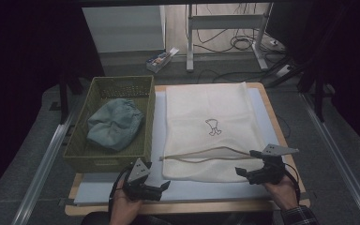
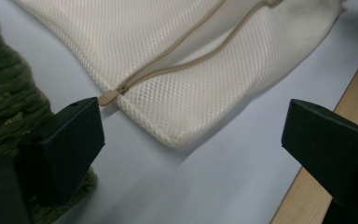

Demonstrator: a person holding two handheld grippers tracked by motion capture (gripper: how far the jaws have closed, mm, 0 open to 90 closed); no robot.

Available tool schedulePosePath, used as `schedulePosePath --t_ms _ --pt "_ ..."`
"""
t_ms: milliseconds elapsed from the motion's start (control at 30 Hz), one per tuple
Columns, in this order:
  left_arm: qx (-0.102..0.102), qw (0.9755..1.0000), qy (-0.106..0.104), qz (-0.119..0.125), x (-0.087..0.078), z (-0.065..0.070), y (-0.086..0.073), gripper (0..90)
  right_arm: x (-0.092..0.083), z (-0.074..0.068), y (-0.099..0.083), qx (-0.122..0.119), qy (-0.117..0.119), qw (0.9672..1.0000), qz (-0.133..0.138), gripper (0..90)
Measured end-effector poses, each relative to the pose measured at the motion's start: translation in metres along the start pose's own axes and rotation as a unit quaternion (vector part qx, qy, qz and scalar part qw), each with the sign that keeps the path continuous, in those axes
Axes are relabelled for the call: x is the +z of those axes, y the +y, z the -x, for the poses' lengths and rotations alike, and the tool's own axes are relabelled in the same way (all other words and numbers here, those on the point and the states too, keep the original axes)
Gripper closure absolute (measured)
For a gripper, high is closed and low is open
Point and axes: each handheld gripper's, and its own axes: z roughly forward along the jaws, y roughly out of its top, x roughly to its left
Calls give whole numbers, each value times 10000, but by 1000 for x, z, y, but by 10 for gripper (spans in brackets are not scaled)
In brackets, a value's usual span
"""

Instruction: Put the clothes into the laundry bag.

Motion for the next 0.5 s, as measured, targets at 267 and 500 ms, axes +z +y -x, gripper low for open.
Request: schedulePosePath --t_ms 267,500 --pt "-112 9999 16 -2 -1 0 0 46 1 -2 0 -66 -36 10000 -37 16" --pt "31 10000 0 -27 2 -1 -1 33 1 -3 0 -104 -80 9999 -13 16"
